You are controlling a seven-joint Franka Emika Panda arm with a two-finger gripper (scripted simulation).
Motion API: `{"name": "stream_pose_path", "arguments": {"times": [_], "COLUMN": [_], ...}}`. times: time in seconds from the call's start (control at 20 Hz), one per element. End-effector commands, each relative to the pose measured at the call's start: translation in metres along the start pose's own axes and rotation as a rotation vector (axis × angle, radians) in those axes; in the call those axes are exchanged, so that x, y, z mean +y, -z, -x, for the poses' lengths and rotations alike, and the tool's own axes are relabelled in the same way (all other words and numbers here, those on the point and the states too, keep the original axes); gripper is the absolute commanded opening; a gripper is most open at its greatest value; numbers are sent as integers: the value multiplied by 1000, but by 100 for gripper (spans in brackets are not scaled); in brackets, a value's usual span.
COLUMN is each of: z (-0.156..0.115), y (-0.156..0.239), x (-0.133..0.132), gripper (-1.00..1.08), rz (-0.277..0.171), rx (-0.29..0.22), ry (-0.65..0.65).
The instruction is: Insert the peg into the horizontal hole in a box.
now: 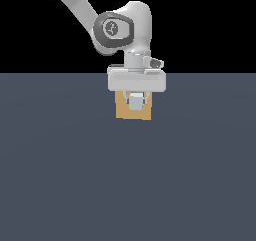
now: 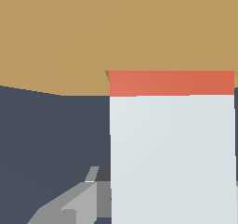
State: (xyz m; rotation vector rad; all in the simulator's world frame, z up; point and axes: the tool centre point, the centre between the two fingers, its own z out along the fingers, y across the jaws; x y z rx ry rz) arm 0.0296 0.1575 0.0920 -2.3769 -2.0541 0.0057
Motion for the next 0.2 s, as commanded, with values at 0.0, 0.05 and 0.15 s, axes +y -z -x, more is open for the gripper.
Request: {"name": "stream_pose_path", "arguments": {"times": [0.0,0.05,0.15], "z": [-9,-9,-8], "y": [3,3,3], "x": [1,2,2], "gripper": [-100,-100,-100], "rz": [5,5,5], "rx": [3,3,3], "ry": [2,2,2]}}
